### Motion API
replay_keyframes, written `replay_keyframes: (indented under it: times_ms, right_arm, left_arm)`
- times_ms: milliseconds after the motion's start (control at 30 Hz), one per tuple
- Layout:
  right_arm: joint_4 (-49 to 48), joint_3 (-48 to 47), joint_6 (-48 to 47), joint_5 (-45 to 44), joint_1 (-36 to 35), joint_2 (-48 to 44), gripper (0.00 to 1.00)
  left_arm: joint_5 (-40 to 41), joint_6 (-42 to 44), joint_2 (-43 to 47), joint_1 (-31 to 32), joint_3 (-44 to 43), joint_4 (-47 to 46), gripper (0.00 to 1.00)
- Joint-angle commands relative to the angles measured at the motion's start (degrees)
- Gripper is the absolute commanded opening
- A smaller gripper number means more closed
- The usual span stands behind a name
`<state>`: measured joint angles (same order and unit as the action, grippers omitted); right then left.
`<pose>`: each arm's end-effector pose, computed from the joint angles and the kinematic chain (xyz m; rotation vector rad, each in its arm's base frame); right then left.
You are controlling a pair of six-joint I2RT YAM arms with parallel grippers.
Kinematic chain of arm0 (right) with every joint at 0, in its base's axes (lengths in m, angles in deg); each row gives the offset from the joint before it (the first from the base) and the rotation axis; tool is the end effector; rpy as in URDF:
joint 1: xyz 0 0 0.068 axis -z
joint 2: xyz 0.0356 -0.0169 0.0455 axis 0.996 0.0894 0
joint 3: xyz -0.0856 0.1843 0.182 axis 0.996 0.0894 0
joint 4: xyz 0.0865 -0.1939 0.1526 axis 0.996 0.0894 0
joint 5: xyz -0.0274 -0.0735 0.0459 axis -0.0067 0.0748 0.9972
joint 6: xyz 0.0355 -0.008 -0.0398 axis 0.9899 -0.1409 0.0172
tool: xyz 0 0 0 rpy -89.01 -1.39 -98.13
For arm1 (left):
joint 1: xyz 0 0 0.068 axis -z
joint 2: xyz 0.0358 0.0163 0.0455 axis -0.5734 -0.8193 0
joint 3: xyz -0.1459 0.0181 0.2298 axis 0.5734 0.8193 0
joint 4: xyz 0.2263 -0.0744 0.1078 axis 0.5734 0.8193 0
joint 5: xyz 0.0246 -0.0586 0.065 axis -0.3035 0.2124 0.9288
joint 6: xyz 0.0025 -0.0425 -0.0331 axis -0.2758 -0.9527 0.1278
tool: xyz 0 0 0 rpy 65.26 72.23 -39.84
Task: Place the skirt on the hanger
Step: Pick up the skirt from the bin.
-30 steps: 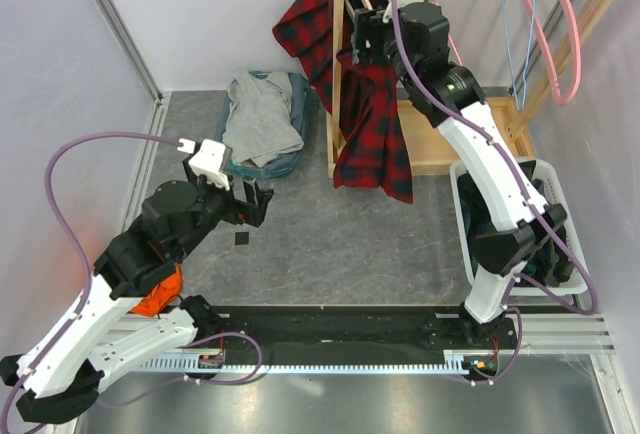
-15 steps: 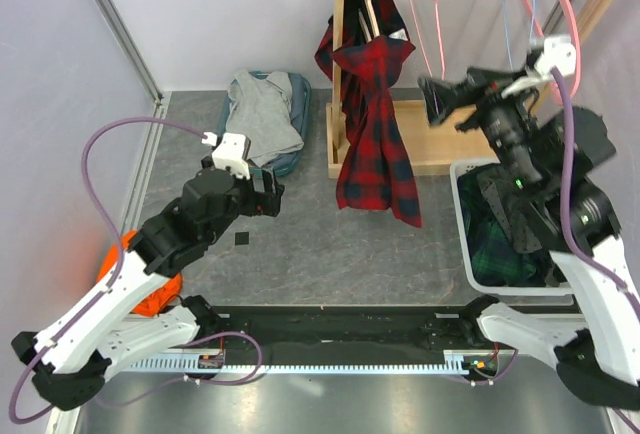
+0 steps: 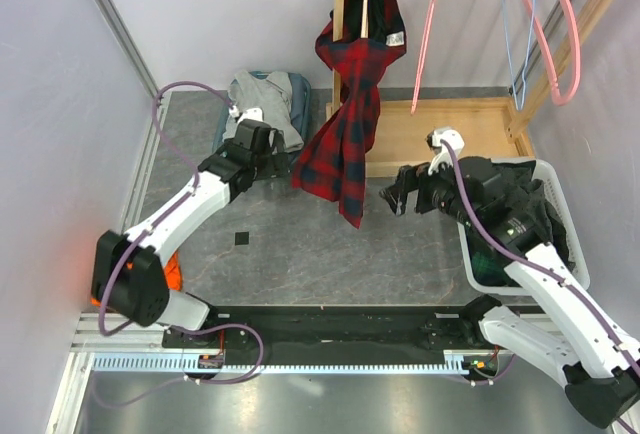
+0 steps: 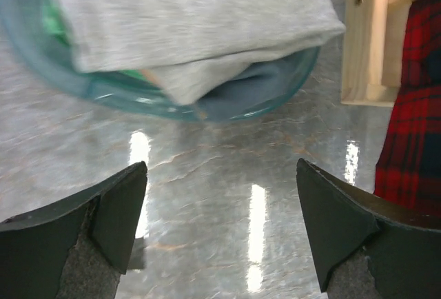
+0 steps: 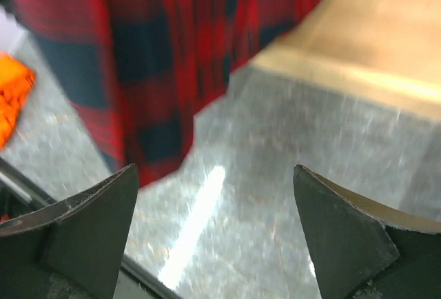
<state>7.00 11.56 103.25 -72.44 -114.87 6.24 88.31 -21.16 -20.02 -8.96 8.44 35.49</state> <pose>0.1632 0.0975 0.3607 -0.2908 1.9544 0.6041 0.2819 -0.1252 0.2875 -0.1515 2.2586 -0.1037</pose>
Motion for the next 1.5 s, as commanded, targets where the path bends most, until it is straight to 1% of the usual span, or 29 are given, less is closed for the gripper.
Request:
replay_keyframes:
  times_ms: [0,33,100,133,200,233,333,367,400,433,467,500,533,633,667,733,833,900,1033,1100,1133,1167,1200,1233,1267,1333,1367,1467]
  right_arm:
    - [-2.0,4.1,2.0,-1.3,-0.2,-3.4,0.98]
    - [-1.6,4.6,2.8,-6.6,-0.1,-4.0,0.98]
    - [0.2,5.0,4.8,-13.4,-0.1,-4.6,0.98]
    - [1.2,4.9,5.5,-20.7,-0.1,-4.6,0.98]
    - [4.3,3.6,8.2,-27.6,-0.1,-4.2,0.98]
    - [6.9,3.2,8.9,-35.3,-0.1,-3.9,0.98]
    - [12.6,1.6,12.2,-46.9,0.4,-0.5,0.98]
    - [13.7,1.4,12.8,-52.3,2.0,0.7,0.98]
    - [14.4,1.6,13.0,-53.5,3.9,2.8,0.98]
    - [14.6,2.1,13.0,-53.3,8.8,3.4,0.98]
    - [14.5,2.3,13.2,-50.1,11.5,4.0,0.98]
    - [14.2,2.5,13.4,-48.3,13.8,4.0,0.98]
    - [13.2,2.8,13.6,-47.0,17.6,3.8,0.98]
    - [12.7,3.0,13.9,-44.9,22.4,4.1,0.98]
    - [12.5,3.0,13.7,-42.5,23.2,5.5,0.98]
    - [12.4,2.9,13.7,-40.8,24.8,7.2,0.98]
    - [11.6,3.7,14.6,-34.4,25.5,9.8,0.98]
    - [11.2,4.6,15.9,-32.1,25.5,10.4,0.98]
    - [11.4,5.1,16.7,-34.4,25.5,10.5,0.98]
    - [12.5,4.7,17.3,-35.8,25.8,11.4,0.97]
    - [13.0,4.5,17.7,-36.7,26.0,12.0,0.94]
    - [13.5,4.2,18.0,-37.5,26.1,12.7,0.79]
    - [14.0,3.8,18.8,-37.9,26.2,12.8,0.69]
    - [14.4,3.4,19.0,-38.7,26.2,12.8,0.56]
    - [14.7,2.8,19.4,-39.3,26.4,12.7,0.28]
    - [15.7,0.9,19.6,-40.1,26.4,12.0,0.11]
    - [16.1,-0.1,19.6,-40.9,26.5,11.7,0.00]
    - [17.7,-4.4,19.3,-40.5,26.5,9.9,0.00]
  left_arm:
    - [-7.0,0.4,-3.6,-0.1,-4.8,-6.8,0.91]
    - [-9.1,1.0,-4.2,-0.1,-4.8,-7.1,0.89]
    - [-9.7,1.1,-4.9,-0.1,-3.8,-7.2,0.89]
    - [-9.8,1.0,-4.9,-0.1,-3.3,-7.2,0.89]
    - [-10.4,0.8,-4.2,-0.1,-1.5,-7.2,0.89]
    - [-10.6,0.6,-3.8,-0.1,-0.9,-7.1,0.89]
    - [-11.8,-0.1,-1.6,-0.1,1.3,-7.3,0.89]
    - [-12.1,-0.1,-0.5,-0.1,1.9,-7.3,0.89]
    - [-12.8,-0.1,0.1,0.0,2.2,-7.3,0.89]
    - [-13.5,-0.1,0.8,-0.1,2.3,-7.0,0.89]
    - [-14.0,-0.2,2.2,-0.1,2.8,-7.1,0.89]
    - [-15.0,-0.6,2.9,-0.1,3.1,-7.1,0.89]
    - [-15.7,-0.8,3.6,-0.1,3.3,-7.3,0.89]
    - [-17.4,-1.6,6.3,-0.1,5.2,-7.8,0.89]
    - [-17.9,-1.9,6.7,-0.1,5.4,-8.0,0.89]
    - [-20.0,-2.8,7.7,-0.1,6.0,-8.6,0.89]
    - [-22.3,-3.3,8.6,-0.1,6.7,-9.1,0.89]
    - [-23.5,-3.5,9.4,-0.1,7.3,-9.5,0.89]
    - [-23.3,-3.3,12.5,-0.1,9.5,-9.6,0.89]
    - [-23.3,-3.1,13.2,-0.1,9.9,-9.5,0.89]
    - [-23.5,-3.2,13.5,-0.1,10.1,-9.5,0.89]
    - [-23.7,-3.3,14.2,-0.1,10.1,-9.5,0.89]
    - [-23.7,-3.3,14.3,-0.1,10.1,-9.5,0.89]
    - [-23.9,-3.3,14.6,-0.1,10.1,-9.5,0.89]
    - [-24.3,-3.3,15.0,-0.1,10.1,-9.5,0.89]
    - [-24.3,-3.3,15.8,-0.1,10.2,-8.9,0.89]
    - [-24.2,-3.3,16.4,-0.1,10.4,-8.8,0.89]
    - [-24.4,-3.5,17.4,-0.1,10.7,-8.6,0.89]
